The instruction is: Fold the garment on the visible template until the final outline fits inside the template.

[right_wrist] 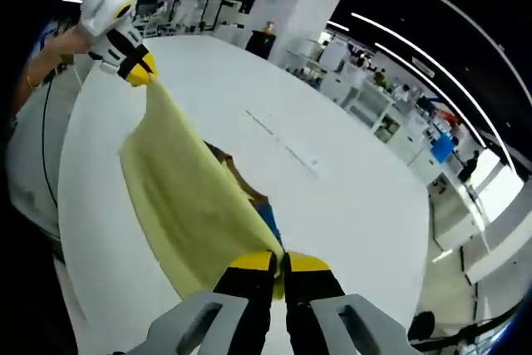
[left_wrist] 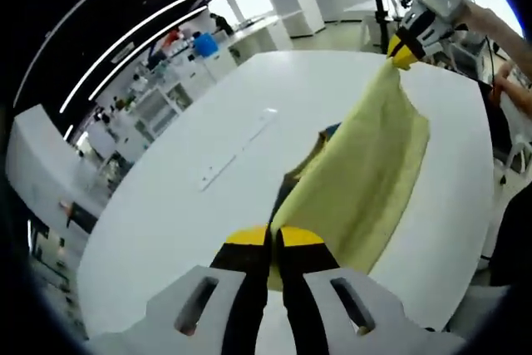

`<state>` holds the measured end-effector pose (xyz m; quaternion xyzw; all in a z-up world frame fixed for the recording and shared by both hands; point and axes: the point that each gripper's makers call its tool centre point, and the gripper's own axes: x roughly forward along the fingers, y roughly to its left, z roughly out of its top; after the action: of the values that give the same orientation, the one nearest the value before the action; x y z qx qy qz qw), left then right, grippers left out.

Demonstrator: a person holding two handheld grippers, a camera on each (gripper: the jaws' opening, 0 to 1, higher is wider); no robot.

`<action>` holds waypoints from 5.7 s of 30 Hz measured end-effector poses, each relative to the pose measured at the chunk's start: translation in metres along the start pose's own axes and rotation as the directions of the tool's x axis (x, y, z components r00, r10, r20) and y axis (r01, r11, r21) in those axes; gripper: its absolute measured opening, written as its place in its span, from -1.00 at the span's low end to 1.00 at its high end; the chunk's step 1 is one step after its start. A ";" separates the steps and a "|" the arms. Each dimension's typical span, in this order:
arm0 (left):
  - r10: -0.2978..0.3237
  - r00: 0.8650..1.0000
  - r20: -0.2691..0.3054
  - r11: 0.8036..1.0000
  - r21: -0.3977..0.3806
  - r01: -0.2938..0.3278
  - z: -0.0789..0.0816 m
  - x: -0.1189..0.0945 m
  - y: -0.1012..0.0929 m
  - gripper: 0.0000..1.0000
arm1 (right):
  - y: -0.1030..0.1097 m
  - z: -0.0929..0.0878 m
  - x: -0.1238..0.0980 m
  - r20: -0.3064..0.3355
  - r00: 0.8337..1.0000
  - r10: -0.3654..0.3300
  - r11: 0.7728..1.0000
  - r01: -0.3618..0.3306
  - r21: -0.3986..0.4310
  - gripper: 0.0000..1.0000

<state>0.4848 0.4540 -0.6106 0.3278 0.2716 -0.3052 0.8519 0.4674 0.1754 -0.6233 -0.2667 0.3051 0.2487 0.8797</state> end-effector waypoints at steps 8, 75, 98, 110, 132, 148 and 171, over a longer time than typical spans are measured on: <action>0.019 1.000 0.019 1.000 -0.007 -0.019 0.000 0.025 0.007 -0.98 | -0.008 -0.007 0.020 -0.043 0.999 -0.019 1.000 0.018 -0.019 -1.00; -0.083 0.996 0.021 0.896 -0.436 0.083 -0.085 0.132 0.029 -0.05 | -0.023 -0.063 0.129 -0.106 0.987 0.123 0.944 -0.084 0.319 -0.18; -0.205 0.976 0.074 0.853 -0.475 0.215 -0.107 0.071 -0.025 0.15 | 0.021 -0.093 0.066 -0.110 0.968 0.225 0.889 -0.158 0.431 0.00; -0.234 0.969 0.074 0.803 -0.547 0.236 -0.130 0.049 -0.047 0.06 | 0.052 -0.113 0.045 -0.092 0.957 0.275 0.842 -0.193 0.505 -0.10; -0.276 0.949 0.152 0.678 -0.669 0.304 -0.141 0.032 -0.082 -0.49 | 0.079 -0.135 0.028 -0.071 0.958 0.278 0.802 -0.191 0.566 -0.55; -0.259 0.953 0.156 0.670 -0.682 0.294 -0.149 0.031 -0.086 -0.97 | 0.080 -0.141 0.026 -0.031 0.965 0.261 0.751 -0.183 0.635 -1.00; -0.243 0.963 0.120 0.703 -0.662 0.260 -0.156 0.007 -0.102 -0.99 | 0.103 -0.151 0.006 -0.023 0.965 0.263 0.768 -0.195 0.609 -1.00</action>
<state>0.3773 0.5032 -0.7547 -0.0452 0.3954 -0.3036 0.8657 0.3485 0.1582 -0.7614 0.0530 0.4449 0.2297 0.8640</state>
